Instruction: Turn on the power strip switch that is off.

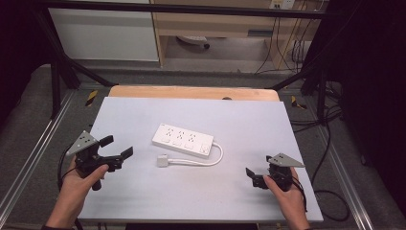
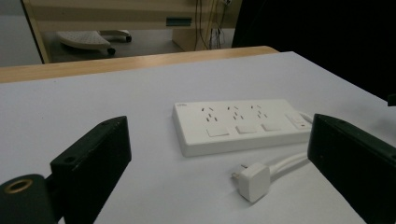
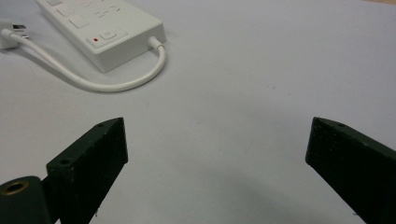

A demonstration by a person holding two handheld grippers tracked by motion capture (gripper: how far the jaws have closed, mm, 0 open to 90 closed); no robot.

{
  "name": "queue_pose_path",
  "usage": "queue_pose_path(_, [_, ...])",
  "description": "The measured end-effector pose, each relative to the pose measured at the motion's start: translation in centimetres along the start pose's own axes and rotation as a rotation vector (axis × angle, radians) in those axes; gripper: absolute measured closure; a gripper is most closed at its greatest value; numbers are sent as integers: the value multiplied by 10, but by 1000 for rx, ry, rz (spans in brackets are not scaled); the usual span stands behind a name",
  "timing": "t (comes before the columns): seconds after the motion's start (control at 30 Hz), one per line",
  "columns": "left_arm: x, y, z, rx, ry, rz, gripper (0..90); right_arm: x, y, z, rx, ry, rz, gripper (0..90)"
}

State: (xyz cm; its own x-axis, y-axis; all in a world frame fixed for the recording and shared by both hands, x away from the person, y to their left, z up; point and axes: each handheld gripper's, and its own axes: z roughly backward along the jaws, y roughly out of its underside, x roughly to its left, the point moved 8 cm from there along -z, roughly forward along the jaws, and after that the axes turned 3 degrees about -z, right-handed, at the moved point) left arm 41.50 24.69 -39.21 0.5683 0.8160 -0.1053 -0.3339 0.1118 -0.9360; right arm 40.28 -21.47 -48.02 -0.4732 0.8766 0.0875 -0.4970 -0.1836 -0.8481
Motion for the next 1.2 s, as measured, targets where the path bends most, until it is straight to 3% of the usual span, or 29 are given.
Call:
queue_pose_path(0.23, [1,-9,1,-3,7,5,64,-2,-4,2,-23,16,2,73])
queue_pose_path(0.47, [-5,-18,-5,2,23,-18,65,-1,-5,2,-29,14,-3,65])
queue_pose_path(0.8, [-10,-26,-23,26,34,-49,63,-4,-3,4,-30,22,-6,63])
queue_pose_path(1.2, [-8,-25,-45,63,36,-50,63,-3,-1,3,-19,20,0,56])
